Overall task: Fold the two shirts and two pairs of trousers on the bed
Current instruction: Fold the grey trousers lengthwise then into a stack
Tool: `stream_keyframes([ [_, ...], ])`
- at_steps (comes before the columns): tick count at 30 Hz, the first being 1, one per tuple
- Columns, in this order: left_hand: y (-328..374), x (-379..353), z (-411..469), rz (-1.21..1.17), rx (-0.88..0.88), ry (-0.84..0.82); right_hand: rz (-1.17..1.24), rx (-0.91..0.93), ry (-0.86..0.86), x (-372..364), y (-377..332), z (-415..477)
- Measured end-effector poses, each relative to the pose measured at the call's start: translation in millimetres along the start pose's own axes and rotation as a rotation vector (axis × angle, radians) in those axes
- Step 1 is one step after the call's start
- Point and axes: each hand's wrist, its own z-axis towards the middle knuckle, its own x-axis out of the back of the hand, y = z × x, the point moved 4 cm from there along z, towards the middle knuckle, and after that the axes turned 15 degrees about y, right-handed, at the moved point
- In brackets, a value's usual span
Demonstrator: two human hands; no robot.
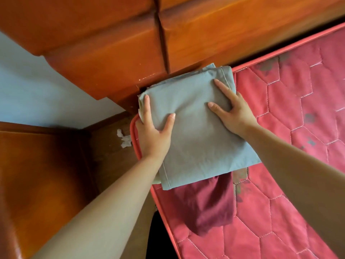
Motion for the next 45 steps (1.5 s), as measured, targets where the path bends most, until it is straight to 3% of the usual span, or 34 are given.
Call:
stream_keyframes([
  [6, 22, 13, -13, -0.042, 0.012, -0.042, -0.004, -0.017, 0.006, 26, -8, -17],
  [11, 76, 23, -48, -0.173, 0.062, -0.138, -0.057, -0.003, 0.070, 103, -25, -36],
  [19, 201, 77, -37, -0.256, -0.138, -0.028, 0.017, 0.065, 0.231, 215, -110, -32],
  [23, 225, 111, -37, -0.270, -0.278, 0.056, 0.104, 0.116, 0.342, 235, -139, -44],
  [27, 182, 108, -48, -0.227, -0.250, 0.011, 0.151, 0.097, 0.316, 194, -108, -68],
  [35, 24, 22, -67, -0.092, -0.047, -0.091, 0.033, -0.045, 0.038, 43, 23, -77],
  [42, 8, 14, -36, -0.071, -0.073, 0.125, 0.029, 0.055, 0.010, 20, 5, -24],
  [45, 2, 12, -22, 0.106, 0.119, 0.060, -0.093, 0.055, -0.132, 9, -13, -4],
])
